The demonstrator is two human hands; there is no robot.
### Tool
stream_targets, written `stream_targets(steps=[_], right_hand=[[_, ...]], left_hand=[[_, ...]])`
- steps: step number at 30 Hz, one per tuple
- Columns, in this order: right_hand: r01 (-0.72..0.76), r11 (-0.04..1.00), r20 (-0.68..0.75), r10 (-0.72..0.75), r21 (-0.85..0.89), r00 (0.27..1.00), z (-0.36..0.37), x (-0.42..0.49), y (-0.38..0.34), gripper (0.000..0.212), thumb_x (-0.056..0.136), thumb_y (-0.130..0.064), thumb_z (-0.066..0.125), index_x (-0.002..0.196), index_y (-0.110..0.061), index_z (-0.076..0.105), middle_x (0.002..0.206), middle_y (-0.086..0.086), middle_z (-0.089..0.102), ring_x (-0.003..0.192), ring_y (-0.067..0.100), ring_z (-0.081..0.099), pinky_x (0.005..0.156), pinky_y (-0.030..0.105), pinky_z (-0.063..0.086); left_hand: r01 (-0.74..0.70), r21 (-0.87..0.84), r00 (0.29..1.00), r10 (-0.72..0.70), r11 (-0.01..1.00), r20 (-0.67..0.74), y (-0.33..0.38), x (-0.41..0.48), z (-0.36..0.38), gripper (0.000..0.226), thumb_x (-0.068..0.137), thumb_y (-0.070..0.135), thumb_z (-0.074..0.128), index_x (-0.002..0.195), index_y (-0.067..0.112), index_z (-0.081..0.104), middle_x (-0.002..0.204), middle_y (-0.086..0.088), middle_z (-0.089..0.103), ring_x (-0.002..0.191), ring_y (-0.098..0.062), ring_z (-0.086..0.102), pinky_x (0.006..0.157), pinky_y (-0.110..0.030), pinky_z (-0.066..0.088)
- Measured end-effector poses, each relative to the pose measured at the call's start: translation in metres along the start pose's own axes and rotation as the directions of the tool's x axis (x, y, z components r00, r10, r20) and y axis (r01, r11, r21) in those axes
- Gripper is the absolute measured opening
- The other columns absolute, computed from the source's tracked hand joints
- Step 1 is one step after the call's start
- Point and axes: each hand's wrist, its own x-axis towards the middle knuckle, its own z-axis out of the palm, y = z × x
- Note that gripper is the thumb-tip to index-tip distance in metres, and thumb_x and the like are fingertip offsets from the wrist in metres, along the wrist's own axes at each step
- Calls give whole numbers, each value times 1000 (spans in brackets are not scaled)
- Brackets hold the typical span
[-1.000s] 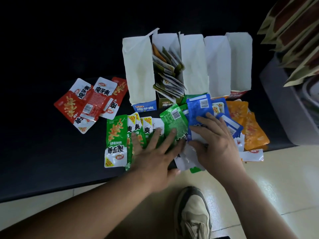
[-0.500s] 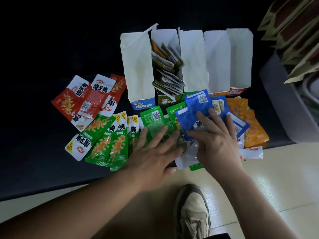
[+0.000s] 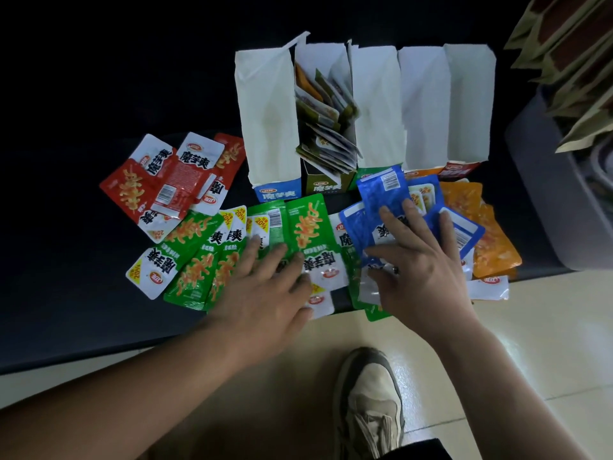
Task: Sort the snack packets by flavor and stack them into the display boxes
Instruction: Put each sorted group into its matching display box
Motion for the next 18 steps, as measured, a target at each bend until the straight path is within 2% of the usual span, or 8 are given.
stream_targets(steps=[2,4,5,7,9,11,13,18], right_hand=[[0,1000,-13,0,1,1000,1,1,2,32,77,-23,86,109,-29,79,157,0,50,157,27,23,124,67,11],[8,1000,-43,-7,11,999,2,3,7,34,76,-19,87,108,-28,80,156,1,51,157,28,23,124,67,11],[15,1000,-60,-14,20,998,2,4,10,35,74,-18,89,107,-27,80,156,2,51,157,29,24,124,68,12],[31,999,-85,-28,31,996,1,6,15,39,71,-16,91,107,-26,81,155,4,52,155,33,27,123,68,15],[46,999,-85,-44,25,995,1,8,15,40,70,-16,92,107,-28,82,155,6,52,154,36,29,123,68,15],[54,998,-72,-52,14,996,-1,8,14,34,73,-19,90,103,-31,82,155,6,53,154,39,29,123,68,13],[53,999,-55,-53,4,997,-2,8,14,27,76,-23,89,100,-35,83,155,6,53,154,42,28,122,70,12],[48,999,-39,-48,-19,998,-5,8,15,24,77,-24,88,96,-39,82,155,4,52,153,43,28,121,71,12]], left_hand=[[36,0,997,-36,999,-63,-4,3,-7,37,91,47,64,100,14,75,114,-11,72,124,-43,61,108,-69,41],[69,-16,994,-70,997,-82,-2,9,-10,33,88,43,73,100,12,73,108,-12,70,124,-45,60,108,-70,40],[71,-39,995,-73,997,-70,1,13,-12,36,86,41,75,108,12,71,115,-13,69,129,-44,57,110,-69,38],[-3,-137,998,-5,991,-55,11,22,-11,52,90,38,70,136,16,61,147,-11,55,145,-39,41,121,-62,30],[-113,-195,993,114,974,-8,20,31,-8,66,101,42,54,161,24,31,172,-2,20,159,-30,13,129,-51,7],[-106,-185,986,128,977,111,26,37,-6,71,106,51,38,165,29,5,174,3,-4,160,-25,-9,128,-49,-9],[-85,-137,979,108,987,172,34,39,-5,74,106,59,30,164,29,-4,174,2,-8,159,-27,-17,126,-54,-12],[-75,10,980,72,997,187,34,35,-9,75,106,61,25,164,25,-6,172,-5,3,159,-31,-7,124,-63,-3]])
